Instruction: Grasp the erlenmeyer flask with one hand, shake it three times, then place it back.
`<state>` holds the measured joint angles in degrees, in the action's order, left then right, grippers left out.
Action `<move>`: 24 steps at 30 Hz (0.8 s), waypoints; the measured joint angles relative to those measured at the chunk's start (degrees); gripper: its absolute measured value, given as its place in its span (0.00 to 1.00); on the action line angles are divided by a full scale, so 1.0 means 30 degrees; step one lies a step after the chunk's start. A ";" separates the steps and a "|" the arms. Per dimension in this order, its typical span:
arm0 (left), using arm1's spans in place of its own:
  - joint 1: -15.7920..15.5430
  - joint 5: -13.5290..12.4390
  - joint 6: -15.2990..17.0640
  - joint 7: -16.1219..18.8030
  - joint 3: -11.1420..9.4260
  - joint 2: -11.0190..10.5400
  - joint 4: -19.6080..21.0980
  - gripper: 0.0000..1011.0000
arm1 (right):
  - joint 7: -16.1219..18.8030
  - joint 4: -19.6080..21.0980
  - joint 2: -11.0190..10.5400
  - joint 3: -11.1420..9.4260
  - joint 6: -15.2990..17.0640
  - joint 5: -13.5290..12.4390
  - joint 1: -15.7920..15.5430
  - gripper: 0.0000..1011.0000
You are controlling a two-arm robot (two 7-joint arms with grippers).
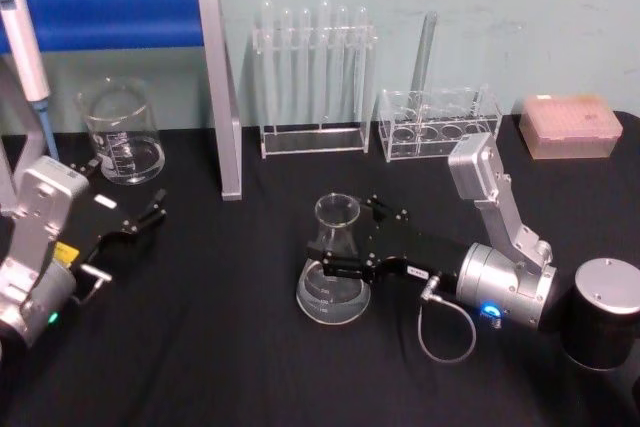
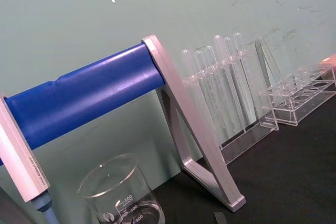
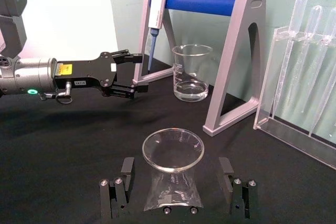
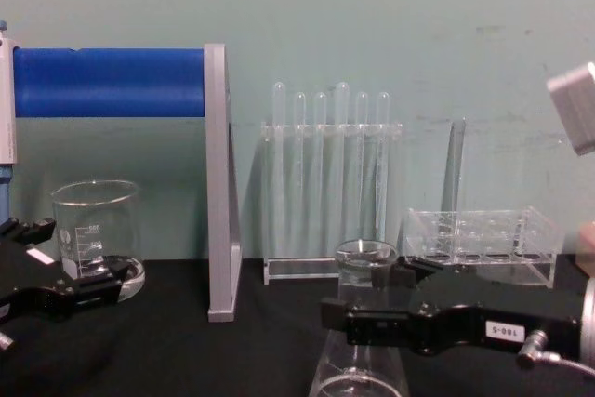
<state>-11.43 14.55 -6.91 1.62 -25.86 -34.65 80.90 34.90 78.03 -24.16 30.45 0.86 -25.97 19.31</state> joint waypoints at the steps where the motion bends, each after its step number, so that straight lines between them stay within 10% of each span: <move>1: 0.0000 -0.0001 0.0000 0.0001 -0.0001 0.0000 -0.0001 0.99 | -0.0001 0.0000 0.0000 0.0000 -0.0001 -0.0001 0.0000 0.99; 24: 0.0001 0.0000 0.0000 0.0000 0.0000 0.0000 -0.0002 0.99 | 0.0184 0.1770 -0.2499 -0.0163 0.1006 0.0295 -0.1198 0.99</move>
<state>-11.43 14.55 -6.91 1.62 -25.86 -34.65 80.90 35.46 83.34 -31.65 29.96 3.88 -25.08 15.72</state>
